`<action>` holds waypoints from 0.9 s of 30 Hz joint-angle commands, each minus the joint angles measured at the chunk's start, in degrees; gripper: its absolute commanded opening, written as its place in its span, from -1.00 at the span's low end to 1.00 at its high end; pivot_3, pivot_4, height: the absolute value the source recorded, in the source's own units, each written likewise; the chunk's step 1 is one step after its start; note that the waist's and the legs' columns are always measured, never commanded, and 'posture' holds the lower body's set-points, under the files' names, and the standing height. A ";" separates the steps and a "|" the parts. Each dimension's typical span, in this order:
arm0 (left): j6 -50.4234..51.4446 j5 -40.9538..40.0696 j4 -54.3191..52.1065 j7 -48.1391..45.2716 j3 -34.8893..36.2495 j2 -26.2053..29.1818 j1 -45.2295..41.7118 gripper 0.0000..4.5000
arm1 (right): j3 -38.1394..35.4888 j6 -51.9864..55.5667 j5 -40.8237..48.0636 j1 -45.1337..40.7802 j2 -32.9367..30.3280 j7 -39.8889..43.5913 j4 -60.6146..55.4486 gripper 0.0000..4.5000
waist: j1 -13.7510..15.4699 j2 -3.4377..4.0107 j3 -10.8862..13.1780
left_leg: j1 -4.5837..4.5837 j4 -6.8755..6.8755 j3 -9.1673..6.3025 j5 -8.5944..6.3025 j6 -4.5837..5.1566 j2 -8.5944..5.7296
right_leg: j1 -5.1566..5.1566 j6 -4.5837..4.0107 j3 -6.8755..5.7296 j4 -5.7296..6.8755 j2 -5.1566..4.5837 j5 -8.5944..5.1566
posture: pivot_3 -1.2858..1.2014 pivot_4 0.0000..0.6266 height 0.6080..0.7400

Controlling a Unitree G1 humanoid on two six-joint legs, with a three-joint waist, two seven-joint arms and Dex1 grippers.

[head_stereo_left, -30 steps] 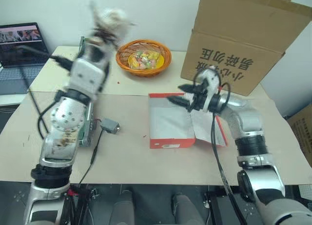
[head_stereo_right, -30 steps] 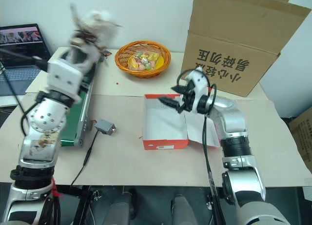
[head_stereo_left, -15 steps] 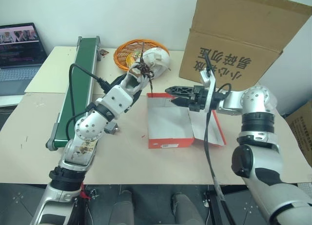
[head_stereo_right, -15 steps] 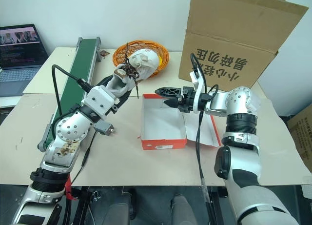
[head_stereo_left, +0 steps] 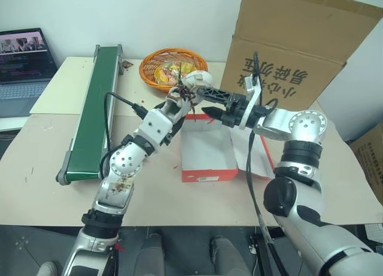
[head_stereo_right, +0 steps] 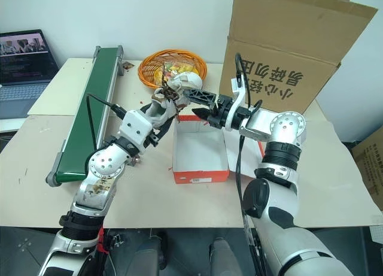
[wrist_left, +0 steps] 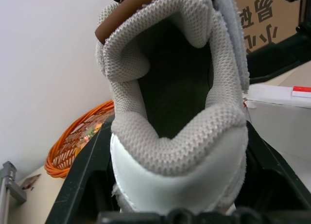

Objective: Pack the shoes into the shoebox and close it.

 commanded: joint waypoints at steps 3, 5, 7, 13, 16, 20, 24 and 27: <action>-0.36 -0.40 -0.26 -0.12 -0.73 -2.08 -2.67 0.04 | -0.98 -2.38 4.75 0.96 5.03 -5.33 -7.87 1.00 | -0.05 0.00 0.00 | 0.00 -0.01 -0.02 0.02 0.02 0.00 | 0.00 0.00 -0.03 0.00 0.00 0.00 | 0.03 -0.52 0.72; -0.59 -0.15 -0.20 -0.32 -1.09 -2.45 -2.94 0.04 | -0.47 -2.95 5.09 1.55 6.39 -6.71 -9.27 1.00 | -0.09 0.00 0.00 | 0.00 -0.01 -0.04 0.04 0.07 0.00 | 0.00 0.00 -0.05 0.00 0.01 0.00 | 0.03 -0.52 0.72; -0.87 -0.01 -0.21 -0.43 -1.36 -2.73 -3.40 0.04 | 0.26 -3.53 5.22 2.39 7.65 -7.78 -10.54 1.00 | -0.09 0.00 0.00 | -0.01 -0.01 -0.06 0.04 0.06 0.00 | 0.03 0.00 -0.09 0.00 0.01 0.00 | 0.03 -0.52 0.72; -1.23 0.16 0.43 -0.32 -1.18 -2.88 -3.82 0.03 | 1.52 -5.40 5.98 3.47 8.49 -9.21 -11.06 0.89 | -0.17 0.01 0.00 | -0.02 -0.01 -0.09 0.02 0.03 0.00 | 0.04 -0.01 -0.15 0.00 0.00 0.00 | 0.03 -0.52 0.72; -1.30 0.03 0.72 -0.14 -0.91 -2.98 -4.10 0.03 | 1.77 -6.46 6.47 3.58 8.37 -9.61 -10.74 0.54 | -0.16 0.01 0.00 | -0.02 -0.01 -0.11 0.02 0.02 0.00 | 0.04 -0.01 -0.17 -0.01 0.00 0.00 | 0.03 -0.52 0.72; -1.46 -0.03 0.70 -0.02 -0.72 -3.04 -4.08 0.03 | 2.15 -7.86 7.48 3.60 9.29 -10.12 -10.99 -0.03 | -0.17 0.01 0.00 | -0.03 -0.01 -0.12 0.02 0.03 0.00 | 0.04 -0.01 -0.18 -0.02 0.00 0.00 | 0.03 -0.52 0.72; -1.55 0.00 0.88 0.11 -0.64 -3.19 -4.21 0.03 | 2.37 -8.51 8.48 3.51 10.10 -10.40 -11.21 -0.61 | -0.17 0.01 0.00 | -0.04 -0.01 -0.12 0.02 0.03 0.00 | 0.04 -0.02 -0.19 -0.02 0.00 0.00 | 0.03 -0.52 0.72; -1.44 -0.04 0.96 0.09 -0.58 -3.25 -4.27 0.03 | 2.39 -8.96 9.30 3.42 10.99 -11.04 -11.69 -0.72 | -0.17 0.01 0.00 | -0.04 -0.02 -0.14 0.01 0.02 0.01 | 0.04 -0.02 -0.21 -0.02 0.00 -0.01 | 0.03 -0.52 0.72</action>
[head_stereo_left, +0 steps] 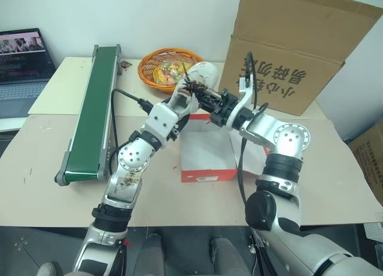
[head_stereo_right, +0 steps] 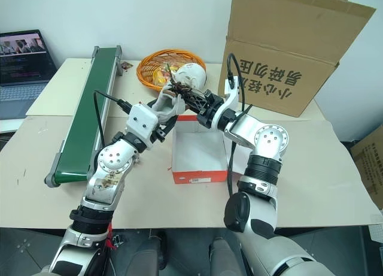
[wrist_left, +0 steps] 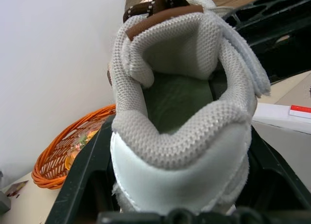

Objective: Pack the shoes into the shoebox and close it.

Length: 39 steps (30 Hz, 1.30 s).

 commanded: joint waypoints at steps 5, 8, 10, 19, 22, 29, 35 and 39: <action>-0.63 0.02 -1.04 -0.64 -0.87 -0.35 -1.70 0.03 | 0.86 -1.72 6.71 -0.97 2.05 -1.46 -2.72 -0.72 | 0.00 0.00 0.00 | -0.03 0.00 -0.02 0.00 0.00 0.00 | 0.00 0.00 -0.03 -0.01 0.00 0.00 | 0.03 -0.52 0.72; -1.65 -0.83 -0.83 -0.93 -0.45 -0.63 -1.69 0.58 | 0.97 -2.23 7.67 -0.46 2.06 -2.44 -3.04 -0.73 | 0.00 0.00 0.00 | -0.05 0.00 -0.04 0.00 0.00 0.00 | 0.00 0.00 -0.05 -0.01 0.00 0.00 | 0.03 -0.52 0.72; -1.57 -0.48 -0.78 -0.80 -0.51 -0.68 -1.90 0.94 | 1.28 -2.39 8.20 -0.01 1.91 -3.11 -3.36 -0.73 | 0.00 0.00 0.00 | -0.07 0.01 -0.06 0.01 0.01 0.00 | -0.01 0.00 -0.08 -0.02 0.00 0.00 | 0.03 -0.52 0.72; -1.44 -1.09 -0.72 -1.05 0.24 -0.93 -2.18 0.98 | 1.14 -8.09 6.14 0.50 -0.92 -6.26 -1.40 -0.73 | 0.00 0.00 0.00 | -0.12 0.01 -0.14 0.02 0.02 0.00 | -0.01 -0.01 -0.15 -0.03 0.00 0.00 | 0.03 -0.52 0.72; -1.35 -0.86 -0.71 -1.05 0.16 -0.89 -1.87 0.98 | 1.92 -14.17 1.57 -1.15 -5.91 -6.18 1.96 -0.73 | 0.18 0.00 0.00 | -0.12 0.02 -0.14 0.02 0.02 0.00 | 0.00 -0.01 -0.16 -0.05 -0.01 0.00 | 0.03 -0.52 0.72; -1.27 -0.70 -0.72 -0.53 0.42 -1.15 -1.57 0.98 | 5.36 -18.56 -2.90 -4.37 -16.76 -1.73 6.94 -0.73 | 0.14 0.02 0.00 | -0.46 0.10 -0.18 0.16 0.24 0.04 | -0.09 -0.01 -0.41 -0.19 -0.06 -0.01 | 0.03 -0.52 0.72; -0.34 -0.44 -1.03 0.80 2.07 -0.80 -0.75 0.98 | 25.27 -3.98 -11.24 -5.55 -29.78 3.44 -0.81 -0.73 | -0.14 0.12 0.02 | -0.47 0.06 -0.20 0.17 0.26 0.04 | -0.21 -0.06 -0.40 -0.10 -0.05 -0.04 | 0.03 -0.52 0.72; 0.00 -0.48 -1.27 1.40 2.96 -0.32 0.31 0.98 | 28.15 4.60 -10.61 -7.85 -32.14 4.78 -4.91 -0.73 | -0.17 0.12 0.02 | -0.45 0.07 -0.20 0.17 0.26 0.07 | -0.22 -0.11 -0.40 -0.08 -0.05 -0.06 | 0.03 -0.52 0.72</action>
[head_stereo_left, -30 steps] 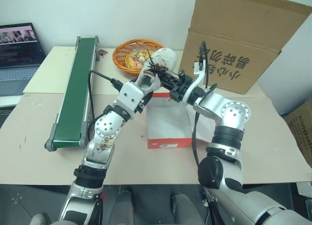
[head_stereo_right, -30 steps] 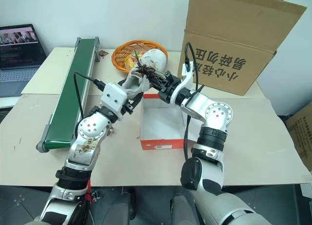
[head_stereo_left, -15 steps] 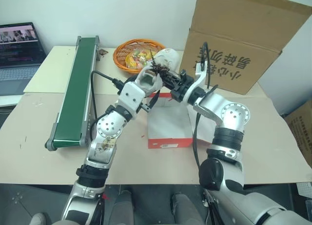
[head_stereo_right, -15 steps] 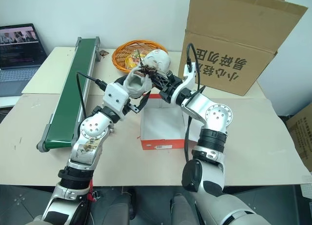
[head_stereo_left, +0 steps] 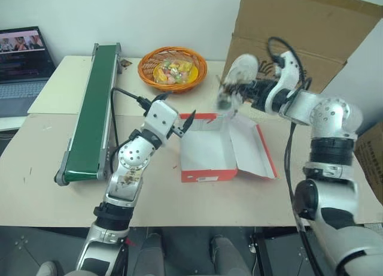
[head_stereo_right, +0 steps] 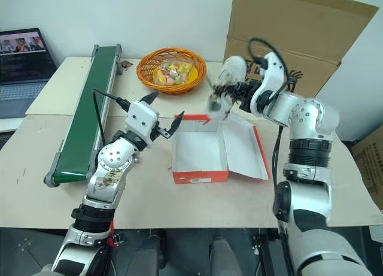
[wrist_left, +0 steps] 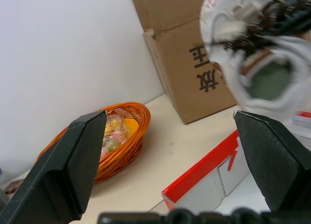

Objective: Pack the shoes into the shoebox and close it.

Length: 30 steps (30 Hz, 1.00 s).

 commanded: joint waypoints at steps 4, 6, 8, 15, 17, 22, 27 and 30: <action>0.05 -0.20 -2.31 1.43 1.98 0.74 1.36 0.98 | 1.82 16.17 1.87 -4.54 -2.45 2.71 -10.18 -0.73 | 0.50 0.00 0.00 | -0.06 0.01 0.00 0.00 0.00 0.00 | -0.01 0.00 -0.03 -0.01 -0.01 -0.01 | 0.03 -0.52 0.72; 0.06 -0.07 -2.51 1.64 1.91 0.66 1.62 0.98 | 1.22 18.91 1.31 -4.47 -2.03 2.76 -10.82 -0.73 | 0.74 0.00 0.00 | -0.06 0.01 -0.01 0.00 0.00 0.00 | -0.01 0.00 -0.04 -0.01 -0.01 -0.01 | 0.03 -0.52 0.72; -0.06 0.09 -2.81 1.77 1.60 0.52 2.04 0.98 | 1.22 20.92 0.52 -4.30 -1.65 2.45 -9.99 -0.73 | 0.87 0.00 0.00 | -0.07 0.03 -0.01 0.00 0.00 0.00 | 0.00 0.00 -0.05 -0.01 -0.02 0.00 | 0.03 -0.52 0.72; 0.42 0.28 -4.38 2.14 1.00 -0.03 2.96 0.98 | 1.61 21.54 -1.78 -2.69 -0.48 -0.26 -5.09 -0.73 | 0.73 0.00 0.00 | -0.05 0.05 -0.01 0.00 0.00 0.00 | 0.02 0.00 -0.06 -0.01 -0.02 0.01 | 0.03 -0.52 0.72; 0.56 0.30 -4.70 2.25 0.96 -0.07 3.24 0.98 | 1.42 21.54 -2.99 -2.67 0.17 -0.82 -3.47 -0.73 | 0.72 0.00 0.00 | -0.06 0.05 -0.01 0.01 0.01 0.00 | 0.01 0.00 -0.06 0.00 -0.02 0.00 | 0.03 -0.52 0.72; 0.83 0.53 -5.01 2.57 0.78 -0.26 3.53 0.98 | -2.38 21.54 -6.33 -3.60 4.54 -4.53 3.70 -0.73 | 0.58 0.01 -0.01 | -0.02 0.08 -0.01 0.02 0.02 0.00 | 0.03 0.00 -0.06 0.06 -0.01 0.01 | 0.03 -0.52 0.72; 1.20 0.61 -5.51 2.72 0.53 -0.37 3.75 0.98 | -3.60 21.54 -8.52 -5.05 5.65 -6.93 7.98 -0.73 | 0.74 0.01 0.00 | -0.06 0.11 -0.01 0.02 0.03 -0.01 | 0.02 0.01 -0.06 0.08 -0.01 0.01 | 0.03 -0.52 0.72; 1.50 0.58 -5.85 2.84 0.47 -0.46 3.93 0.98 | -3.74 21.54 -10.21 -5.72 6.17 -7.52 9.63 -0.73 | 0.76 0.01 -0.01 | -0.07 0.10 -0.01 0.02 0.03 -0.01 | 0.02 0.01 -0.07 0.08 -0.01 0.00 | 0.03 -0.52 0.72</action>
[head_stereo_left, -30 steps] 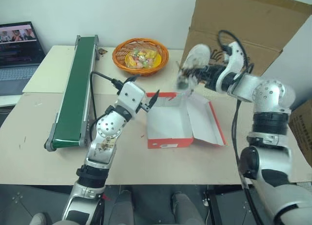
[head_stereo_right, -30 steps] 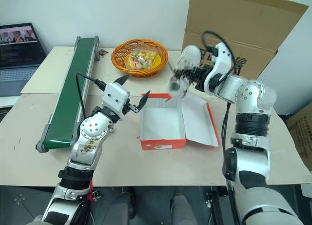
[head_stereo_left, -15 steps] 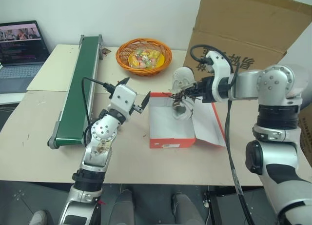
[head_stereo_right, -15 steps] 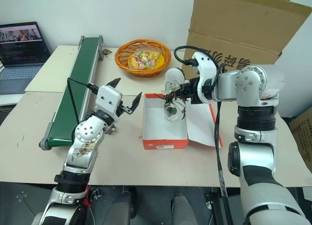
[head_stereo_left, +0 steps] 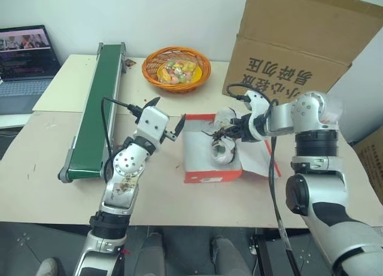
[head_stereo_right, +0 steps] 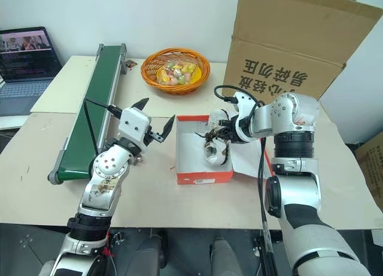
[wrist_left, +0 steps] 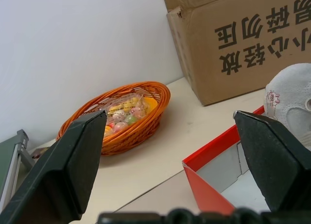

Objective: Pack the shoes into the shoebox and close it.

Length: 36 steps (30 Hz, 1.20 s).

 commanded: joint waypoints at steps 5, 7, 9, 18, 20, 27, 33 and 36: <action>0.16 0.07 -3.47 0.55 -0.33 -0.23 -0.27 0.98 | 2.32 -0.86 -5.19 -3.19 0.09 1.84 3.16 -0.73 | -0.18 0.00 0.00 | 0.02 0.00 0.00 0.00 -0.01 0.00 | 0.00 0.00 0.00 0.01 0.00 0.00 | 0.03 -0.52 0.72; 0.20 0.00 -3.41 0.48 -0.27 -0.20 -0.44 0.98 | 5.17 -1.55 -5.97 -3.61 -0.54 3.90 3.87 -0.73 | -0.20 0.00 0.00 | 0.02 0.00 0.00 -0.01 -0.01 0.00 | 0.00 0.00 0.00 0.01 0.00 0.00 | 0.03 -0.52 0.72; 0.18 -0.07 -3.33 0.43 -0.25 -0.18 -0.51 0.98 | 7.88 -2.09 -6.56 -3.86 -1.01 6.08 4.34 -0.73 | -0.21 0.00 0.00 | 0.01 0.00 0.00 -0.01 -0.01 0.00 | -0.01 0.00 0.00 0.01 0.00 0.00 | 0.03 -0.52 0.72; 0.75 -0.16 -4.19 0.73 -0.29 -0.57 0.12 0.98 | 15.70 -5.13 -9.15 -4.47 -0.62 13.94 8.52 -0.73 | -0.23 0.00 0.00 | 0.02 0.00 0.00 -0.01 -0.02 0.00 | 0.00 0.00 -0.02 0.01 0.00 0.00 | 0.03 -0.52 0.72; 0.93 -0.16 -4.42 0.86 -0.21 -0.64 0.25 1.00 | 16.48 -6.93 -10.00 -5.19 -0.29 15.11 10.61 -0.34 | -0.27 0.01 0.00 | 0.02 0.00 0.00 -0.01 -0.02 0.00 | -0.01 0.00 -0.02 0.01 0.00 0.00 | 0.03 -0.52 0.72; 1.53 -0.05 -5.30 1.15 -0.06 -0.48 0.71 1.00 | 14.86 -13.46 -12.64 -8.14 1.60 16.90 18.41 0.69 | -0.20 0.01 0.00 | 0.02 0.00 0.00 -0.07 -0.12 0.00 | 0.00 0.00 -0.03 0.02 0.00 0.00 | 0.03 -0.52 0.72; 1.88 -0.11 -5.57 1.18 0.13 -0.21 0.79 1.00 | 14.43 -14.69 -13.44 -9.70 1.96 18.52 18.47 0.97 | -0.22 0.01 0.00 | 0.01 0.00 0.00 -0.18 -0.29 0.00 | -0.01 0.00 -0.03 0.02 0.01 0.00 | 0.03 -0.52 0.72; 1.71 -0.16 -4.92 1.04 0.12 -0.09 0.21 1.00 | 11.84 -13.22 -12.78 -11.74 2.18 18.07 16.51 0.97 | -0.27 0.01 0.00 | 0.01 0.00 0.00 -0.19 -0.29 0.00 | -0.02 0.00 -0.03 0.02 0.01 0.00 | 0.03 -0.52 0.72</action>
